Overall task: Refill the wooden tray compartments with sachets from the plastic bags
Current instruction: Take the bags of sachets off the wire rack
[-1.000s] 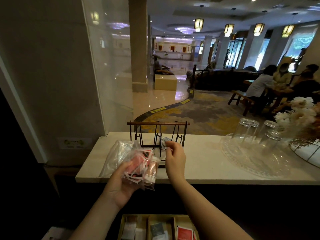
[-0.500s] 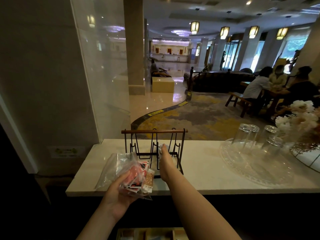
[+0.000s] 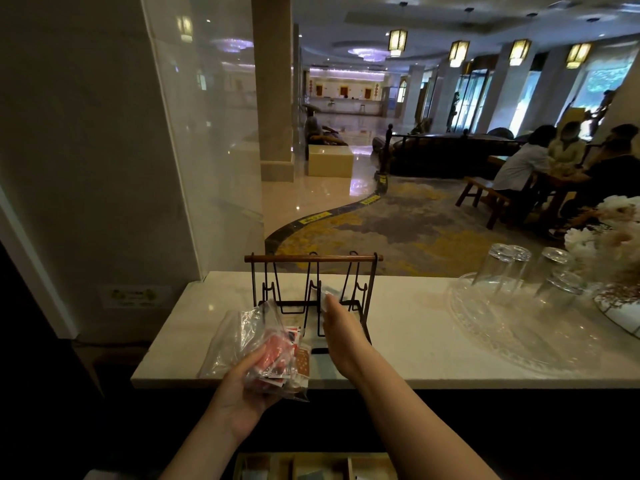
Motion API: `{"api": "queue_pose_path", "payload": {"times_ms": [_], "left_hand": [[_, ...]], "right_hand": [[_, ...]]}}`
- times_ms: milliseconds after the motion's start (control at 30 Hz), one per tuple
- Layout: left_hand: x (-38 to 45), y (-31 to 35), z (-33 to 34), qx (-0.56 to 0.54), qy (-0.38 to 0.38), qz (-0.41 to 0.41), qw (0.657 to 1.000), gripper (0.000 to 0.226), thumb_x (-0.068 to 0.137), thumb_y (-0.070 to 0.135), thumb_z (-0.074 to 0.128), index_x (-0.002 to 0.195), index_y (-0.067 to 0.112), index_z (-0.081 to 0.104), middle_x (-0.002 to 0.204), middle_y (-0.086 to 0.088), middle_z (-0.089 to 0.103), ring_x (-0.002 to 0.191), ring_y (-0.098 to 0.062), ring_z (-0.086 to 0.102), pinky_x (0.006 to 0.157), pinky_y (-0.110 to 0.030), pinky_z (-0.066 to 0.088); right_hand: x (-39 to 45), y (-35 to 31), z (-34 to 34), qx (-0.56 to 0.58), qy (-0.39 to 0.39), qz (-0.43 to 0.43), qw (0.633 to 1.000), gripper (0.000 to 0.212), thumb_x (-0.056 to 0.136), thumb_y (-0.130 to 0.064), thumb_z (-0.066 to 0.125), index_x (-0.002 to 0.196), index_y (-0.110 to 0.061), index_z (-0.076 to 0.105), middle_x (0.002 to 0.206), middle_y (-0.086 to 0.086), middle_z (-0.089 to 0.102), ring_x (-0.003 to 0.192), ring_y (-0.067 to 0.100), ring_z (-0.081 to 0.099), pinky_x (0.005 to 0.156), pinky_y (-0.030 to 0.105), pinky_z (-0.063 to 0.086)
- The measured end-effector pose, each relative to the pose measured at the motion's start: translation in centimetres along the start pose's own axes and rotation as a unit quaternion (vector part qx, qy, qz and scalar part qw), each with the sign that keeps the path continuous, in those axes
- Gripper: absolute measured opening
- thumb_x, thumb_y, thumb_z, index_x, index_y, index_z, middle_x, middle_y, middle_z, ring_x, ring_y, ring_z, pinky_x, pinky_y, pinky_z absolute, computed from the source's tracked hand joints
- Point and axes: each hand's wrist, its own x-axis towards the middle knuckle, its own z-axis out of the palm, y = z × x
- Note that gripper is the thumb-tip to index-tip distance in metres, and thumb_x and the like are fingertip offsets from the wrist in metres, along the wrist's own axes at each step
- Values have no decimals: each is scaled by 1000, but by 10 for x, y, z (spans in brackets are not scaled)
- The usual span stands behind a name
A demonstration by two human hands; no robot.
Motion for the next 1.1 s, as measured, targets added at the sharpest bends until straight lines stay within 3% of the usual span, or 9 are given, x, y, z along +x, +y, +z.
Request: {"api": "queue_pose_path", "payload": {"times_ms": [133,300,400,467,633,733,867,967,1100], "left_hand": [[5,-3,-1,-4,8,0,1000,55,74,18,68,127,8,56,105,-21,64,84,-34,63,49,-36,56],[10,-7,4,10,-4,9,1000,47,82,18,62,126,5,56,97,-19,68,81,-34,65,51,-36,57],[12,-7,5,11,0,6,1000,45,83,19,61,126,5,56,98,-19,69,83,-34,66,53,-37,57],[13,-7,4,9,3,6,1000,44,84,18,61,127,6,55,101,-19,68,85,-34,66,53,-37,58],[11,-7,3,12,13,0,1000,41,86,18,61,125,5,57,91,-17,72,81,-34,67,52,-38,57],[8,-8,2,4,8,-9,1000,43,86,20,60,126,5,56,100,-19,70,85,-35,68,56,-40,58],[0,-15,0,23,-22,-2,1000,34,90,22,53,121,10,61,92,-16,74,81,-31,69,60,-39,56],[-4,-20,-2,28,-12,-3,1000,38,90,24,52,124,8,60,89,-15,74,75,-29,68,57,-37,55],[-12,-24,-3,29,-7,0,1000,38,90,29,52,120,9,61,93,-16,72,80,-32,65,58,-38,53]], "right_hand": [[0,4,-11,38,9,-15,999,55,96,-33,49,143,-8,35,149,5,41,137,19,35,115,33,21],[-13,9,-19,111,-31,-47,992,36,92,-18,57,126,-7,55,121,3,63,121,14,52,112,30,31],[-26,14,-24,109,-41,-68,991,26,90,-17,60,112,-6,67,119,6,68,113,13,59,103,27,40],[-37,15,-28,87,-27,-89,992,30,87,-21,63,112,-7,68,117,4,70,116,14,58,108,30,38],[-75,3,-34,1,0,-191,982,51,60,-55,73,96,-20,77,114,-1,71,121,15,55,113,39,31],[-93,-11,-32,-55,-24,-240,969,31,81,-39,65,102,-19,74,111,-4,73,116,9,59,111,41,34],[-112,-32,-21,-30,-60,-310,948,32,77,-24,65,105,-10,72,107,6,73,110,15,64,100,33,45],[-123,-49,-12,-9,-107,-357,928,19,79,-16,68,97,-12,75,102,8,73,107,23,64,96,34,48],[-120,-48,4,4,-125,-332,935,14,75,-12,72,89,-14,74,89,2,73,90,14,66,82,24,50]]}}
